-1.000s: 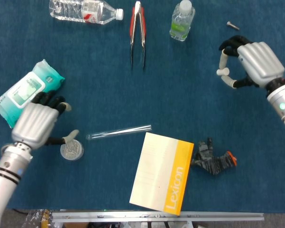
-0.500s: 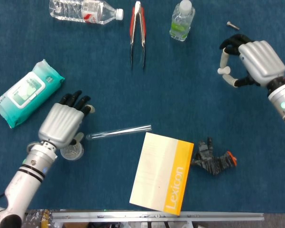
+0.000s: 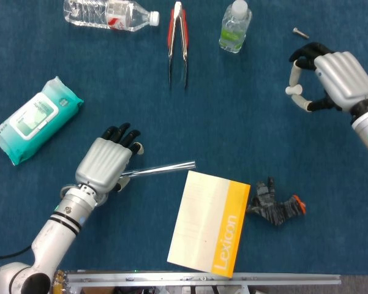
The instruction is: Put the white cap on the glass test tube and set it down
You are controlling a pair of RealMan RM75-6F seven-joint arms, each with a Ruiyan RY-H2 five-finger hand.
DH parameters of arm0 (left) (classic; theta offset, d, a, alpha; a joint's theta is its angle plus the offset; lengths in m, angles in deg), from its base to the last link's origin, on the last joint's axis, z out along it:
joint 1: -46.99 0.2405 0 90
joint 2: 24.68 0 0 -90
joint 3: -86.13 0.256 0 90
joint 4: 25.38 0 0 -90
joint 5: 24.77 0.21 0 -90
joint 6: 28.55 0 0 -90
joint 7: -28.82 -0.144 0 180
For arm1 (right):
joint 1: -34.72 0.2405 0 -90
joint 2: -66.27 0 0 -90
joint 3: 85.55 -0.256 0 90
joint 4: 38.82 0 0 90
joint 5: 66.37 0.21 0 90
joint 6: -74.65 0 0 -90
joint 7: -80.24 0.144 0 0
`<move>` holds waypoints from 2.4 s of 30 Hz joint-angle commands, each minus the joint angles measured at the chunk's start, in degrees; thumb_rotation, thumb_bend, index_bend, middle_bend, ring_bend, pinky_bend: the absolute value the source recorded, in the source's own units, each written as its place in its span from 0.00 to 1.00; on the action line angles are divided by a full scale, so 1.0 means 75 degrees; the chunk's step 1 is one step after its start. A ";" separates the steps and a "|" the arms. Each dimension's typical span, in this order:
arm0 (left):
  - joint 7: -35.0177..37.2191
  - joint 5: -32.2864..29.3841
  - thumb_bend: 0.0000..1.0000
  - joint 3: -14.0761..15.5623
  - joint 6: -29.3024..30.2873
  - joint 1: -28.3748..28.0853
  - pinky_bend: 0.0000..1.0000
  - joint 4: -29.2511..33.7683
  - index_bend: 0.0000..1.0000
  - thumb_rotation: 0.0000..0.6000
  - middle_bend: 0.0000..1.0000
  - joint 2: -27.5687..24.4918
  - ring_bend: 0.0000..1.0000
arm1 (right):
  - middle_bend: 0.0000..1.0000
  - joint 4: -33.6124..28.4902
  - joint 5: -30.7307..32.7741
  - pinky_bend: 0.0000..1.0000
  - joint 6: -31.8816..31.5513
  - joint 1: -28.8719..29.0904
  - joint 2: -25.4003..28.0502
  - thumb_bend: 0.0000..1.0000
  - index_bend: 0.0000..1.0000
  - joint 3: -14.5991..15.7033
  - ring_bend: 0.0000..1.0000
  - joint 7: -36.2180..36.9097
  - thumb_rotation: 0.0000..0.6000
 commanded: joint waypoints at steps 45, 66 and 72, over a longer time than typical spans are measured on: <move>-0.0050 -0.0707 0.25 -0.0087 0.0464 -0.0319 0.13 -0.1219 0.47 1.00 0.21 0.1396 0.07 | 0.31 0.0096 -0.0234 0.39 -0.0146 -0.0250 0.0292 0.31 0.63 0.0125 0.17 0.0616 1.00; -0.0352 -0.1133 0.26 -0.0211 0.0486 -0.0479 0.13 -0.1277 0.47 0.99 0.21 0.1795 0.07 | 0.31 0.0173 -0.0446 0.39 -0.0188 -0.0402 0.0435 0.31 0.63 0.0153 0.17 0.0973 1.00; -0.0311 -0.1205 0.30 -0.0256 0.0486 -0.0514 0.13 -0.1352 0.49 0.99 0.21 0.1888 0.07 | 0.31 0.0175 -0.0477 0.39 -0.0195 -0.0429 0.0468 0.31 0.63 0.0157 0.17 0.1013 1.00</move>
